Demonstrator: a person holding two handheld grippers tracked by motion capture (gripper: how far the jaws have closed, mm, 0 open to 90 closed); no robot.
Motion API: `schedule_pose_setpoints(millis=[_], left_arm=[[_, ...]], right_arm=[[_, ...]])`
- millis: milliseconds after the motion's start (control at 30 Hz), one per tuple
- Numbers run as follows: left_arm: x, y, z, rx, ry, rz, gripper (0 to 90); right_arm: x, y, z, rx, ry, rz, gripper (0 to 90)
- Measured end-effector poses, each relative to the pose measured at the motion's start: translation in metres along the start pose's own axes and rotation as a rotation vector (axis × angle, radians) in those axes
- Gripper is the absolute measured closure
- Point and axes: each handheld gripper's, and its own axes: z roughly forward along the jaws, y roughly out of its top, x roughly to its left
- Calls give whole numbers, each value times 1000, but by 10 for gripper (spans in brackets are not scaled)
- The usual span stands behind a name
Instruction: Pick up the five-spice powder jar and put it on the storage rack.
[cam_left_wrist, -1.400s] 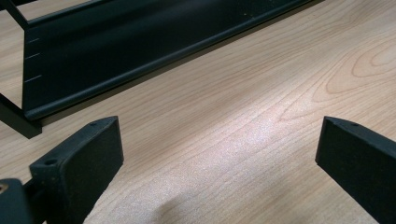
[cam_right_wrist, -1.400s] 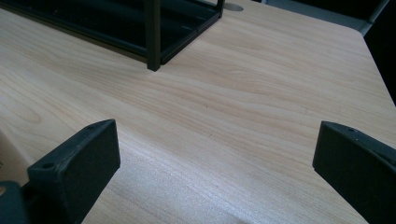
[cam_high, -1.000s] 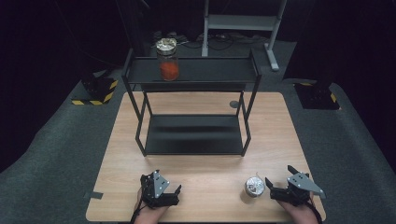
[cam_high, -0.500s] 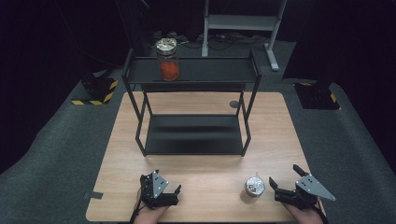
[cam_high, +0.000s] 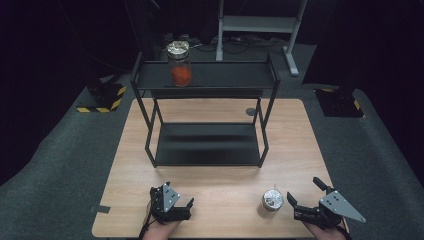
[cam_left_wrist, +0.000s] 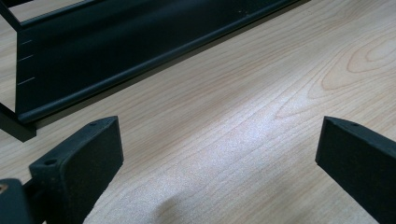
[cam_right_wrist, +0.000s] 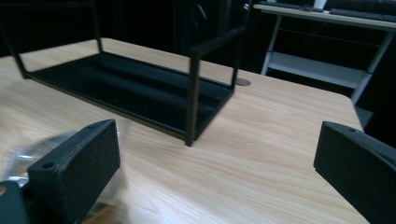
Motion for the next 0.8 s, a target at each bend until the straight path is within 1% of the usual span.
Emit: schedule_pose_setpoints(millis=[33, 67, 100, 133, 200, 233, 300, 333, 567, 800], left_arm=[[0, 0, 0, 0, 1, 1, 10], [0, 0, 0, 0, 1, 1, 11], [0, 0, 0, 1, 1, 3, 11], [0, 0, 0, 0, 0, 4, 10], [0, 0, 0, 0, -1, 3, 10], [0, 0, 0, 0, -1, 2, 10], [1, 0, 0, -2, -3, -2, 10], [1, -1, 0, -4, -4, -5, 10], [1, -1, 0, -6, -3, -3, 10], [1, -1, -1, -7, -4, -1, 10]], right_arm=[[1, 1, -1, -6, 12, 2, 0], [1, 1, -1, -6, 12, 2, 0], [2, 1, -1, -12, 22, 4, 0], [4, 1, -2, -19, 42, 8, 0], [8, 2, -3, -27, 59, 7, 0], [8, 2, -3, -27, 59, 7, 0], [11, 3, -2, -32, 89, 5, 0], [12, 3, -2, -33, 93, 3, 0], [20, 1, 4, -17, 140, -1, 0], [26, -2, 9, -2, 165, -4, 0]])
